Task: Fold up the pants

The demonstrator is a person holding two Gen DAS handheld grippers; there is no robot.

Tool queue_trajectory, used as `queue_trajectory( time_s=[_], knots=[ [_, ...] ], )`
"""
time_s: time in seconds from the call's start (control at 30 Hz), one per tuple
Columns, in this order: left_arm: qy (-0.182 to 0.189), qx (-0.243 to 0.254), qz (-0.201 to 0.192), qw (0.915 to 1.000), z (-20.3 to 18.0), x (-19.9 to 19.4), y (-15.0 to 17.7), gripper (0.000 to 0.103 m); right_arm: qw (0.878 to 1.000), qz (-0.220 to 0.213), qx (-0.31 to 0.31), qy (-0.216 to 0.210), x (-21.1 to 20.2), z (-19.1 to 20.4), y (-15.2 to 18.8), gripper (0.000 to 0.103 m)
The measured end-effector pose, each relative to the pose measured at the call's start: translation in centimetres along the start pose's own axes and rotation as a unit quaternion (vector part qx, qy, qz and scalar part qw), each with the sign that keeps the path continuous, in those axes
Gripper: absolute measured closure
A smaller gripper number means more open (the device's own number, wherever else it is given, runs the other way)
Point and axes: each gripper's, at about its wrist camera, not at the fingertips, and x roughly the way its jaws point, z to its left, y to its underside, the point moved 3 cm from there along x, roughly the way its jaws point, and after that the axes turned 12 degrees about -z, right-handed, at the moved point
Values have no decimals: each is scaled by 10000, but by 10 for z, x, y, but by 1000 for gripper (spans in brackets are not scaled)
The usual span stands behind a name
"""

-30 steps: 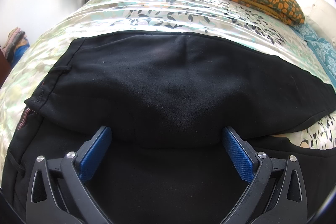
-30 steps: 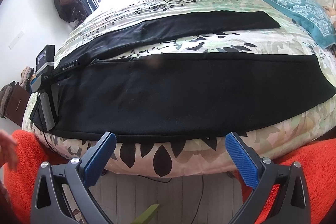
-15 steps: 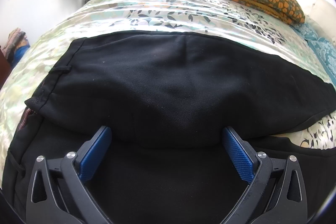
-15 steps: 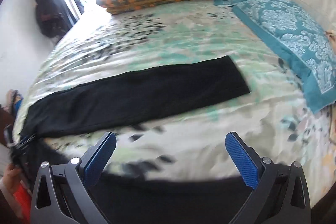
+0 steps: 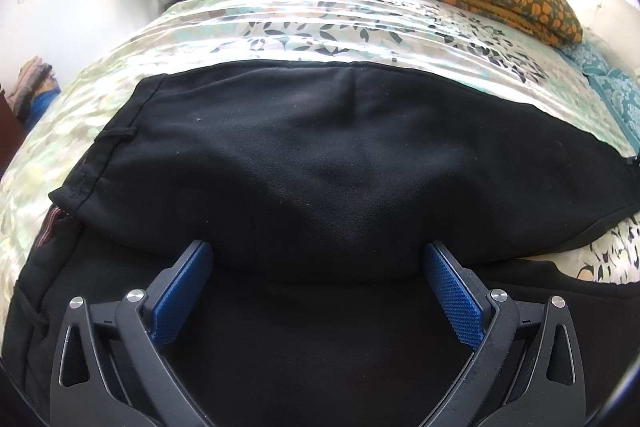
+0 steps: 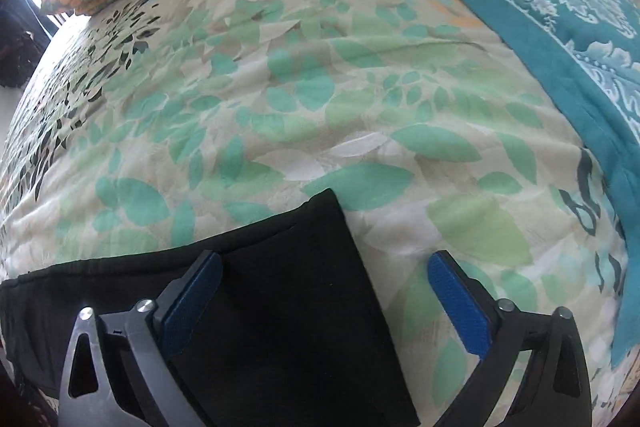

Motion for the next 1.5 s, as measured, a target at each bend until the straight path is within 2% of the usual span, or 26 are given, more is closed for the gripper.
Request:
queue_trajectory(
  time_s=[0.03,0.1,0.27,0.37,0.53,0.63,0.73,0.83,0.9,1.07,1.23,1.4,1.5],
  knots=[
    [2,-3,-3,10000,0,0,0,0,9999,-74,-80,24,-3,3,0,53],
    [6,-7,6,10000,0,0,-1,0,9998,-175,-87,27,-14,4,1,96],
    [-40,-82,214,9997,0,-3,-3,0,9952,-899,64,-394,-81,15,5,97],
    [-11,-448,462,9979,2,-11,-5,1,9870,-1363,86,-846,-138,30,23,97],
    [530,-1008,526,9921,0,-40,-11,1,9735,-1803,86,-1404,-221,50,83,97],
    [701,-1008,661,9902,-8,-50,-19,1,9678,-1918,183,-1618,-253,56,126,97],
    [796,-847,615,9913,-20,-58,-33,1,9643,-1974,303,-1739,-274,59,168,97],
    [917,-688,581,9917,-36,-61,-45,1,9571,-1971,738,-1991,-285,53,203,97],
    [1063,-643,701,9898,-48,-57,-52,1,9537,-2048,920,-2000,-292,50,221,97],
    [1436,-622,916,9834,-88,-36,-81,1,9537,-2316,719,-1781,-306,57,246,97],
    [1849,-923,1174,9713,-135,2,-111,1,9530,-2557,344,-1586,-321,67,254,97],
    [2013,-1250,1455,9606,-174,38,-123,1,9459,-2942,134,-1364,-347,59,257,97],
    [2074,-1462,1565,9545,-190,53,-127,1,9455,-2996,91,-1273,-356,50,262,97]
  ],
)
